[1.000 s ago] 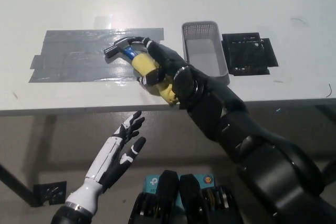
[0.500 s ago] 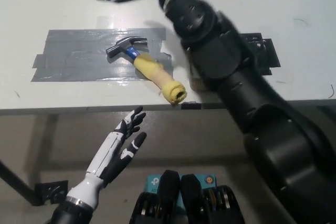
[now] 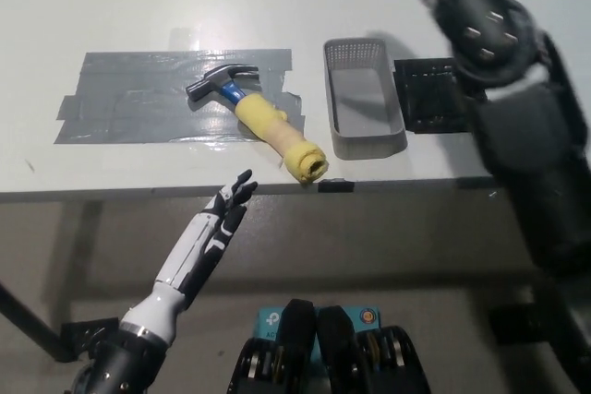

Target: The robot picks the hammer placed on top of the gray container with right hand and places it on the grey area of the desk

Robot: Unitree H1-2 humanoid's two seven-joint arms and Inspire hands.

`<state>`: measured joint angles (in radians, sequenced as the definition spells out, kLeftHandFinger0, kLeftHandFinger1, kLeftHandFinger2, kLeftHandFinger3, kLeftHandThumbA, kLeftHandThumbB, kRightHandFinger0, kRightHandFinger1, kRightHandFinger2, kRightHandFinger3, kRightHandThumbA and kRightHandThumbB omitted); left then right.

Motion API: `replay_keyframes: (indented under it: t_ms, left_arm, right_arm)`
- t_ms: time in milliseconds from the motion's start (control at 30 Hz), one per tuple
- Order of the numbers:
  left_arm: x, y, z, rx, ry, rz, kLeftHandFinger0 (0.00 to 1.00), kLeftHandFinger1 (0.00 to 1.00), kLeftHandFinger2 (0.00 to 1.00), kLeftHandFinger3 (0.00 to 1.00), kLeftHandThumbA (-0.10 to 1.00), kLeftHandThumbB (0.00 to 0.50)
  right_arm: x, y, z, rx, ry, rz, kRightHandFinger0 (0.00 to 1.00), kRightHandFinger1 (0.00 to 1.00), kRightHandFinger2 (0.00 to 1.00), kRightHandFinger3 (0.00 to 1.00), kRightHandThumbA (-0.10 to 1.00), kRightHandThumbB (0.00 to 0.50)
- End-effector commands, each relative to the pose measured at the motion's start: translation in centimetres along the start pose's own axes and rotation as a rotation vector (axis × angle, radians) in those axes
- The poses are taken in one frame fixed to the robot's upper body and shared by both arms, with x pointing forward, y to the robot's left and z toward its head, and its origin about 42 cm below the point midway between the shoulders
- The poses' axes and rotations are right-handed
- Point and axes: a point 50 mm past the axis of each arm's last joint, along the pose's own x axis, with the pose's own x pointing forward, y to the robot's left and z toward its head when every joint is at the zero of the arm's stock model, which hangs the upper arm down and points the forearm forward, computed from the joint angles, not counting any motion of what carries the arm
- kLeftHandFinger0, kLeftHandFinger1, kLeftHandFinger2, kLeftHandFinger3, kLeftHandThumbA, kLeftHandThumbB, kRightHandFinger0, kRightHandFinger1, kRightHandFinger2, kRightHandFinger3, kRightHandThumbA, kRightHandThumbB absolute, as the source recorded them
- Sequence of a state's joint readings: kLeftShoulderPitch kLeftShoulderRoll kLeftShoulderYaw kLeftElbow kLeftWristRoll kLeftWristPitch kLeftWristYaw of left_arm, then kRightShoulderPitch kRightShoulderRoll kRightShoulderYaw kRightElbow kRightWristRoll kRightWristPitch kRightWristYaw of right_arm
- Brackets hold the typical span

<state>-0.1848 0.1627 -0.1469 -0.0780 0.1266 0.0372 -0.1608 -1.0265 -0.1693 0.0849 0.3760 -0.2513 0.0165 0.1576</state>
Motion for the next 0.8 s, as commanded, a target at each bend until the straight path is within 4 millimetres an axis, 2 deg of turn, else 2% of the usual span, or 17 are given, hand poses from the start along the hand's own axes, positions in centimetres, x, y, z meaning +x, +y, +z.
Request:
replay_keyframes:
  t_ms: [0,33,100,133,167,233,267,300,367,400,500,567,600,633,667,700,767]
  left_arm:
    - [3.0,3.6,3.3,0.009,-0.159,0.127,1.00,1.00,1.00,1.00,1.00,0.136]
    - [2.9,3.5,3.1,0.011,-0.156,0.129,1.00,1.00,1.00,1.00,1.00,0.142]
    - [2.6,3.3,2.7,0.005,-0.150,0.136,1.00,1.00,1.00,1.00,1.00,0.149]
    - [2.3,3.2,2.4,-0.005,-0.143,0.140,1.00,1.00,1.00,1.00,1.00,0.156]
    - [1.9,3.1,2.0,-0.019,-0.133,0.143,1.00,1.00,1.00,1.00,1.00,0.161]
    - [1.5,3.2,1.6,-0.024,-0.126,0.146,1.00,1.00,1.00,1.00,1.00,0.150]
    - [0.9,3.1,1.2,-0.026,-0.113,0.147,1.00,1.00,1.00,1.00,1.00,0.151]
    - [0.5,2.9,0.9,-0.031,-0.107,0.146,1.00,1.00,1.00,1.00,1.00,0.146]
    - [-0.2,2.6,0.3,-0.033,-0.099,0.144,1.00,1.00,1.00,1.00,1.00,0.131]
    - [-0.5,2.5,0.1,-0.025,-0.094,0.144,1.00,1.00,1.00,1.00,1.00,0.135]
    - [-1.7,2.2,-0.6,-0.043,-0.071,0.141,1.00,1.00,1.00,1.00,1.00,0.143]
    - [-2.6,1.9,-1.1,-0.061,-0.054,0.132,1.00,1.00,1.00,1.00,1.00,0.151]
    - [-2.7,1.9,-1.2,-0.062,-0.058,0.135,1.00,1.00,1.00,1.00,1.00,0.145]
    - [-3.0,1.6,-1.4,-0.066,-0.055,0.132,1.00,1.00,1.00,1.00,1.00,0.145]
    - [-3.4,1.4,-1.6,-0.071,-0.050,0.130,1.00,1.00,1.00,1.00,1.00,0.145]
    - [-3.6,1.3,-1.7,-0.076,-0.046,0.130,1.00,1.00,1.00,1.00,1.00,0.153]
    - [-4.0,1.3,-1.8,-0.085,-0.047,0.130,1.00,1.00,1.00,1.00,1.00,0.153]
  right_arm:
    - [-14.9,-13.8,14.8,-0.063,-0.456,-0.057,1.00,1.00,1.00,1.00,0.97,0.379]
    - [-16.2,-13.7,14.6,-0.033,-0.473,-0.067,1.00,1.00,1.00,1.00,0.94,0.360]
    - [-19.1,-12.8,13.9,0.044,-0.479,-0.089,1.00,1.00,1.00,1.00,0.89,0.360]
    - [-20.5,-12.1,13.4,0.069,-0.480,-0.102,1.00,1.00,1.00,1.00,0.89,0.355]
    - [-22.0,-11.1,12.7,0.093,-0.468,-0.122,1.00,1.00,1.00,1.00,0.90,0.375]
    - [-23.4,-9.7,12.0,0.107,-0.455,-0.142,1.00,1.00,1.00,1.00,0.96,0.374]
    - [-24.2,-8.7,11.6,0.133,-0.433,-0.144,1.00,1.00,1.00,1.00,0.97,0.392]
    - [-25.3,-7.3,10.7,0.154,-0.415,-0.157,1.00,1.00,1.00,1.00,0.99,0.384]
    - [-26.8,-4.8,8.8,0.169,-0.342,-0.164,1.00,1.00,1.00,1.00,1.00,0.333]
    - [-27.2,-3.6,7.8,0.177,-0.299,-0.156,1.00,1.00,1.00,1.00,1.00,0.339]
    - [-28.5,-0.1,4.0,0.217,-0.200,-0.140,1.00,1.00,1.00,1.00,1.00,0.302]
    - [-29.8,2.0,2.1,0.234,-0.110,-0.143,1.00,1.00,1.00,1.00,1.00,0.310]
    - [-30.1,3.2,0.5,0.249,-0.069,-0.151,1.00,1.00,1.00,1.00,1.00,0.262]
    - [-30.7,4.0,-0.5,0.269,-0.035,-0.152,1.00,1.00,1.00,1.00,1.00,0.244]
    - [-31.2,4.9,-1.4,0.293,-0.001,-0.154,1.00,1.00,1.00,1.00,1.00,0.236]
    - [-31.5,6.0,-2.5,0.336,0.051,-0.162,1.00,1.00,1.00,1.00,1.00,0.253]
    - [-31.5,7.6,-3.7,0.379,0.107,-0.169,1.00,1.00,1.00,1.00,1.00,0.234]
